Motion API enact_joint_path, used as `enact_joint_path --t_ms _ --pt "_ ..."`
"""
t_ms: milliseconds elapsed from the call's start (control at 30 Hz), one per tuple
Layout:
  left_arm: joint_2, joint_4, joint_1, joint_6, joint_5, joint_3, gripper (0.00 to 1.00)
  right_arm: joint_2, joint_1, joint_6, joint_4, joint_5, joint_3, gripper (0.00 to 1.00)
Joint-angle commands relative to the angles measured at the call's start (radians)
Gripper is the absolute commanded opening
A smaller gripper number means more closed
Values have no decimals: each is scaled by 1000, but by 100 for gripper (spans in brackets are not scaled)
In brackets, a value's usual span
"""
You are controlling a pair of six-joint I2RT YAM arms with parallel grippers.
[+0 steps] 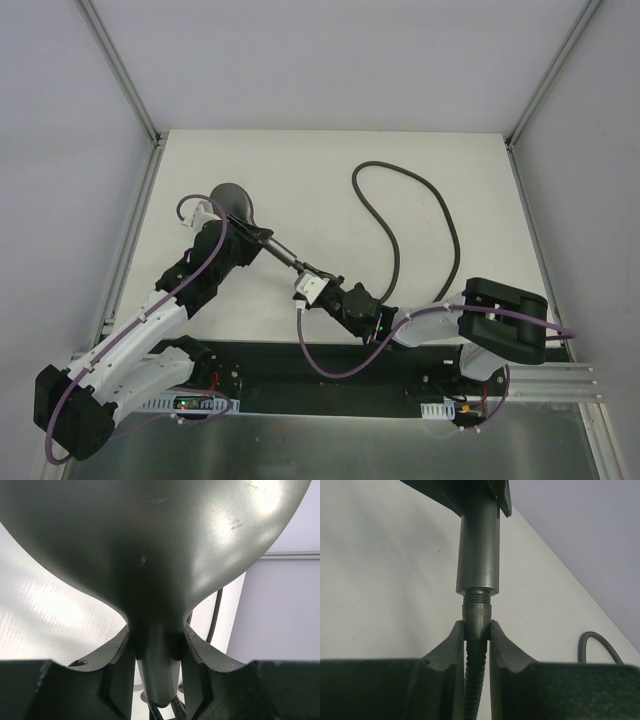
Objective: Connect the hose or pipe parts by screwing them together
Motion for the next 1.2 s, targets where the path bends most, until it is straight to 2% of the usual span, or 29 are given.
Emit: enact_joint_path --t_ms 0,267,633,833,1167 --pt "3 11 -14 -3 101 -5 0 -4 1 19 111 3 78 1" --pt "1 6 -14 51 70 4 0 -1 -1 65 108 -3 87 1" --pt "0 3 -12 54 43 -19 0 -3 -24 170 -36 -29 177 1" --pt "-11 3 -14 64 24 -36 0 -11 -30 225 -36 -46 177 1" --pt "-31 8 -12 35 90 -45 0 -18 -55 262 11 -71 142 1"
